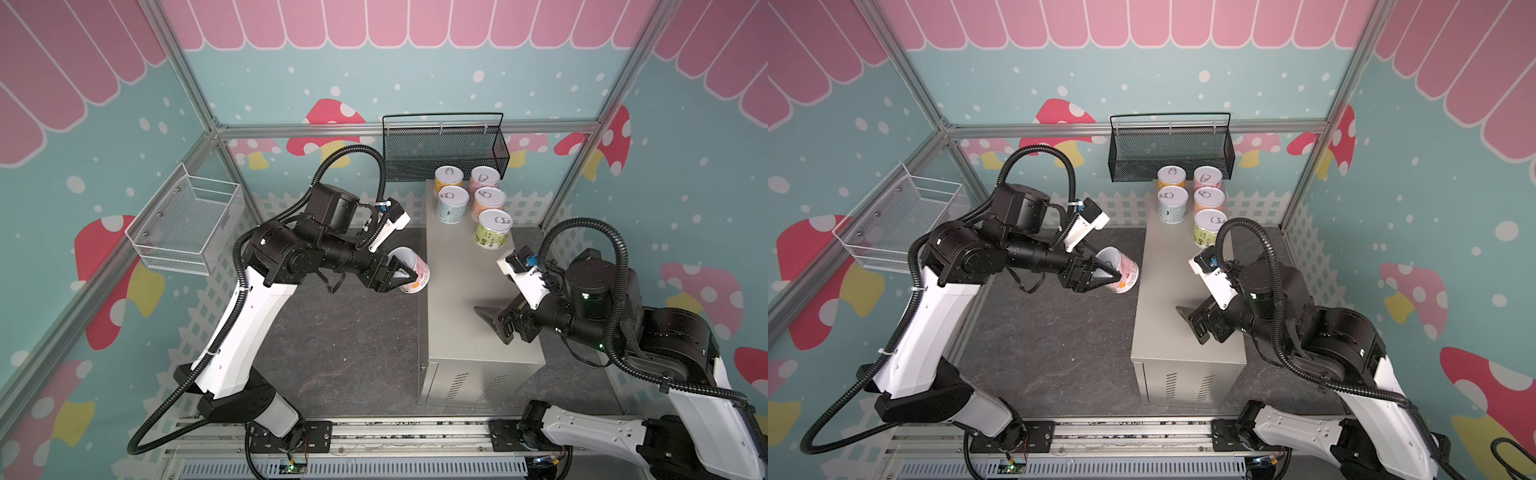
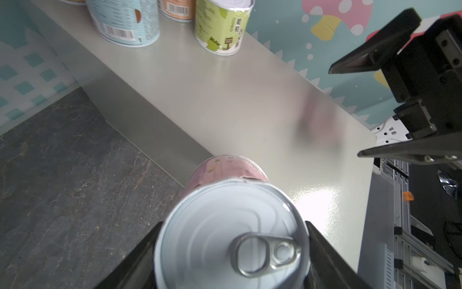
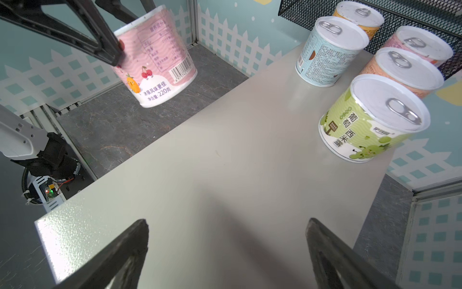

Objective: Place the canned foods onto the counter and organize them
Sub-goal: 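Lift the pink can and swing it over the cabinet while the right gripper draws back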

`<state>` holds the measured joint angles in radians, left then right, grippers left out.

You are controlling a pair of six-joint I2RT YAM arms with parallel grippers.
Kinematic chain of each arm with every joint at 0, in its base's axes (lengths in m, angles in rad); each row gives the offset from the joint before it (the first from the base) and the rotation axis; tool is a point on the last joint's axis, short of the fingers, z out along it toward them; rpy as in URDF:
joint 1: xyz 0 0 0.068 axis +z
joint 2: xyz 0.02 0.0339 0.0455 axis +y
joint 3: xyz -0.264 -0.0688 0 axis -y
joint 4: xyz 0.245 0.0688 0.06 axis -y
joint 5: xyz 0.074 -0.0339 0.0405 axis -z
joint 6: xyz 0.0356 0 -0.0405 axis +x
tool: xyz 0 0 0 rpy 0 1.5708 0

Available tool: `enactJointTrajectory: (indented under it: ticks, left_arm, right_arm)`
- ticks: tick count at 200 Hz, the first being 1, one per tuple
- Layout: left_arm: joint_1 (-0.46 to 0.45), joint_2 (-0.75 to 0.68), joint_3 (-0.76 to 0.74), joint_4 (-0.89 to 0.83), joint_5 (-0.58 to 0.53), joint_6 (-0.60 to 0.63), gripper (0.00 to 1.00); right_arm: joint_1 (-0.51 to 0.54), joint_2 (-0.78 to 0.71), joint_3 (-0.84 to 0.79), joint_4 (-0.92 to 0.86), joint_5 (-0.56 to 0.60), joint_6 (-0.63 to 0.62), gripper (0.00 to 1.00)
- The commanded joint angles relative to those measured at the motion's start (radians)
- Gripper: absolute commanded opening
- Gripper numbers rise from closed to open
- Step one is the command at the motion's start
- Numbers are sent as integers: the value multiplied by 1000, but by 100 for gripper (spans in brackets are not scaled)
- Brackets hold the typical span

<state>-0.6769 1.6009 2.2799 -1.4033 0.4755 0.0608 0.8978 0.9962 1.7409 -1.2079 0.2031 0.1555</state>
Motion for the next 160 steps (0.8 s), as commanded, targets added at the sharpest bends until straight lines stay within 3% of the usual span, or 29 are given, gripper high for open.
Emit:
enactJointTrajectory:
  ticks: [1, 87, 116, 160]
  left_arm:
    - [-40, 26, 70, -32, 27, 42, 0]
    - [-120, 156, 207, -95, -9, 28, 0]
    - [-140, 193, 230, -105, -17, 27, 5]
    - [-162, 249, 271, -105, -13, 24, 20]
  right_arm:
    - [6, -17, -13, -25, 27, 16, 100]
    - [5, -63, -55, -17, 27, 27, 99]
    - [6, -83, -72, -17, 25, 36, 99]
    - [5, -96, -82, -11, 19, 36, 100]
